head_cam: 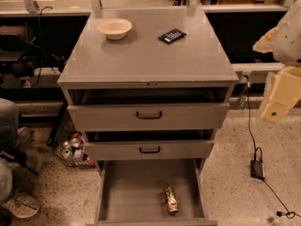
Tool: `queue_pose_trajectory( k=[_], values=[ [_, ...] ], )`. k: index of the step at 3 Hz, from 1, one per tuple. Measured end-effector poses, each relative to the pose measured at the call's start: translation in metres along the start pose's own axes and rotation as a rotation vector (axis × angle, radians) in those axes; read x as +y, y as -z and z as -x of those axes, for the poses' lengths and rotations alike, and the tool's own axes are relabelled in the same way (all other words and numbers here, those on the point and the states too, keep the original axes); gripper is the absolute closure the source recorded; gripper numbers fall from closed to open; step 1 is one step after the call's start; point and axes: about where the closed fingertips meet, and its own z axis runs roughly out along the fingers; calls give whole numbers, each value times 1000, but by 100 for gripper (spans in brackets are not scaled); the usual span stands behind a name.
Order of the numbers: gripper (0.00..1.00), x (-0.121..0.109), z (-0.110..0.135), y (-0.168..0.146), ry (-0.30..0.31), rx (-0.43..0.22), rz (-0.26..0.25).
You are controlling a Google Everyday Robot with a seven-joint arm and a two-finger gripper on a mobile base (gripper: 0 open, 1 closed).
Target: Pick orange can from bottom drawer and place on counter
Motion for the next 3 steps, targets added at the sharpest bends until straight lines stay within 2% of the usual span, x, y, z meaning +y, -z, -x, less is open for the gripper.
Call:
queue_pose_trajectory(
  k=[1, 2, 3],
  values=[
    [0, 0, 0, 0, 0, 0, 0],
    [0, 3, -5, -22, -34, 41, 43],
    [0, 32, -20, -85, -174, 34, 130]
  ],
)
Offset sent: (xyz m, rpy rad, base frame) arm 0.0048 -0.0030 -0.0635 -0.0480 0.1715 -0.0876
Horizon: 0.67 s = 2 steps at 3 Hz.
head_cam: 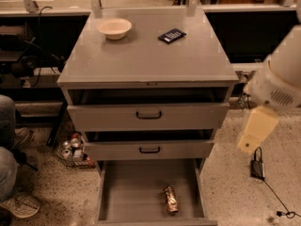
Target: Pick orange can from bottom drawer and place on counter
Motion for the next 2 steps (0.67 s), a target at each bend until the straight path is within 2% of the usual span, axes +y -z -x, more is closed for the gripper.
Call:
queue_pose_trajectory(
  k=[1, 2],
  values=[
    [0, 22, -28, -79, -126, 0, 72],
    [0, 72, -50, -189, -212, 22, 221]
  ],
)
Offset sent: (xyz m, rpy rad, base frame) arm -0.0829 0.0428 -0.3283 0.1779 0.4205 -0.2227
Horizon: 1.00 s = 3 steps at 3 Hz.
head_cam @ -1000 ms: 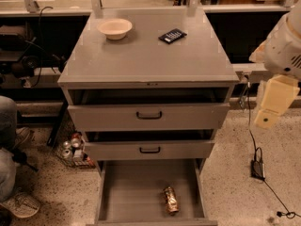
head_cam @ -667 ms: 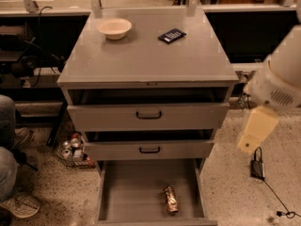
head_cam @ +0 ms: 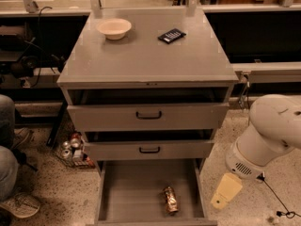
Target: Pick orange can from bottom drawer and place on counter
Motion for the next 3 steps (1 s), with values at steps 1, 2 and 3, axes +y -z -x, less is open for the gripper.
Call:
queue_pose_trajectory(
  k=[1, 2, 3],
  values=[
    [0, -1, 1, 2, 1, -2, -3],
    [0, -5, 3, -20, -17, -35, 36],
    [0, -23, 20, -89, -62, -174, 136]
  ],
)
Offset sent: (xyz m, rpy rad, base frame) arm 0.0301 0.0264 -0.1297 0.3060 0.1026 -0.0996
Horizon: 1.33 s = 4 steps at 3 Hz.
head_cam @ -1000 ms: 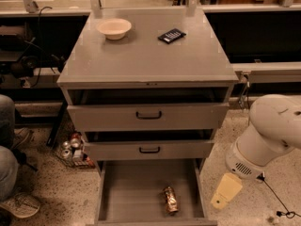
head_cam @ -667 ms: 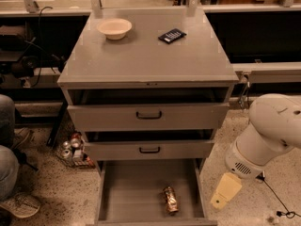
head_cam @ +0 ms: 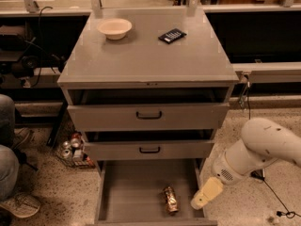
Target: Pick orange can from bottom drawer and place on counter
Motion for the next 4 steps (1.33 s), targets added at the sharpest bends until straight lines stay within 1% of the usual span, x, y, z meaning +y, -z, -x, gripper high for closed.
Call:
queue_pose_trajectory(
  k=[1, 2, 3, 4],
  values=[
    [0, -27, 14, -61, -37, -149, 73],
    [0, -45, 22, -127, -86, -247, 145],
    [0, -49, 20, -199, -115, -289, 242],
    [0, -33, 2, -240, -160, -279, 318]
  ],
)
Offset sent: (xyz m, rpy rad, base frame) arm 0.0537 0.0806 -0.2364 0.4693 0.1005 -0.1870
